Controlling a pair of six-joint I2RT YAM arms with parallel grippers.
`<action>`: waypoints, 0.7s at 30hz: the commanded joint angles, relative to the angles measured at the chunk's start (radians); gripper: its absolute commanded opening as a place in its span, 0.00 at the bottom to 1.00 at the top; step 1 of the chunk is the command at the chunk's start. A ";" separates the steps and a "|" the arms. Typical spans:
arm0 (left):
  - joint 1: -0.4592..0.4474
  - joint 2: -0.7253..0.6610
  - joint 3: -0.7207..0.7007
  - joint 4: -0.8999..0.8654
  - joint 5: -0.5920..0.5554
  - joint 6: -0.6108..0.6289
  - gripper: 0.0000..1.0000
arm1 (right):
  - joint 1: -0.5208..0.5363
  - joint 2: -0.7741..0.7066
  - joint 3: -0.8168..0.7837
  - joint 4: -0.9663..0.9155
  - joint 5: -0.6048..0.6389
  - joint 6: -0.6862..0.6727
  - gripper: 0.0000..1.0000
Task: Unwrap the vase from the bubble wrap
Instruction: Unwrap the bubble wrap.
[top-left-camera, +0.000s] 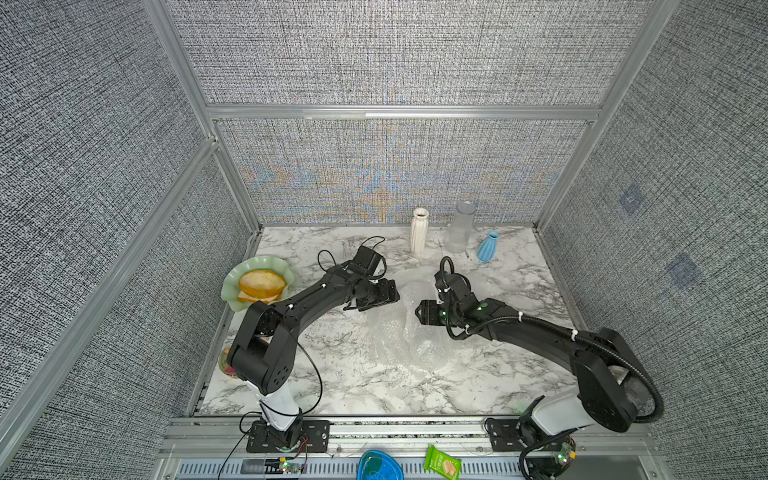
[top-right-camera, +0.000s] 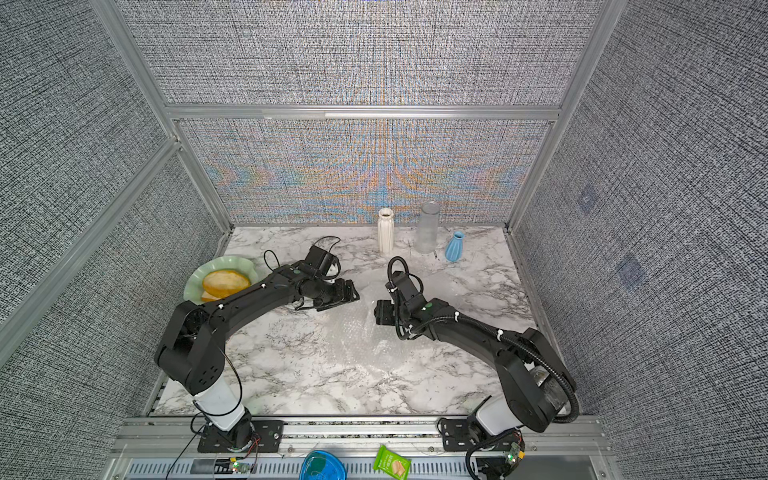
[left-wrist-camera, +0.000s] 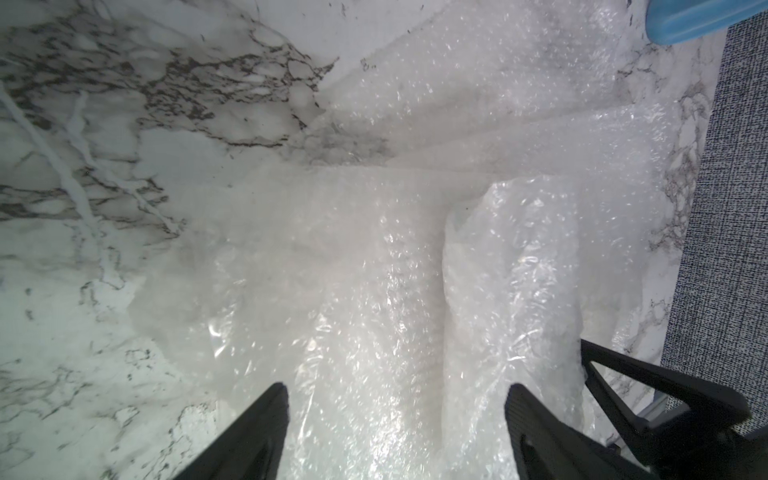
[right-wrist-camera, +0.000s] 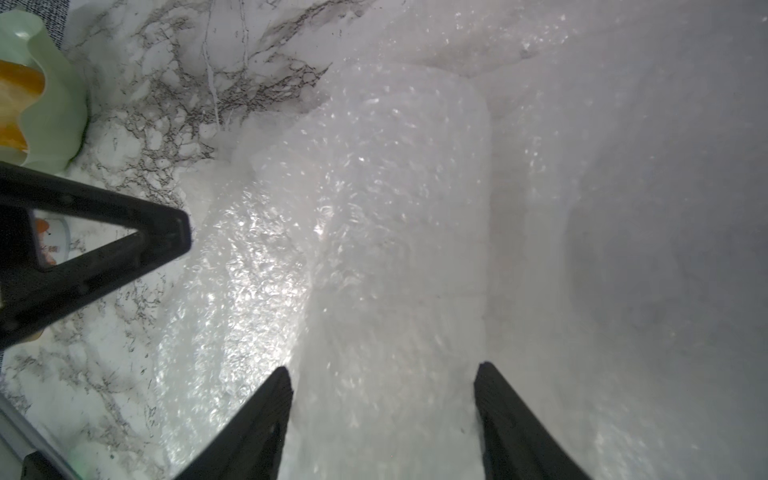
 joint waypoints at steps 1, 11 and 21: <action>0.001 -0.023 -0.008 -0.007 -0.024 -0.009 0.84 | 0.005 -0.001 0.051 -0.061 0.043 -0.050 0.73; 0.043 -0.123 -0.106 -0.011 -0.057 -0.017 0.87 | 0.093 0.170 0.271 -0.368 0.250 -0.122 0.78; 0.047 -0.177 -0.185 0.032 -0.033 -0.018 0.87 | 0.110 0.341 0.376 -0.434 0.287 -0.118 0.78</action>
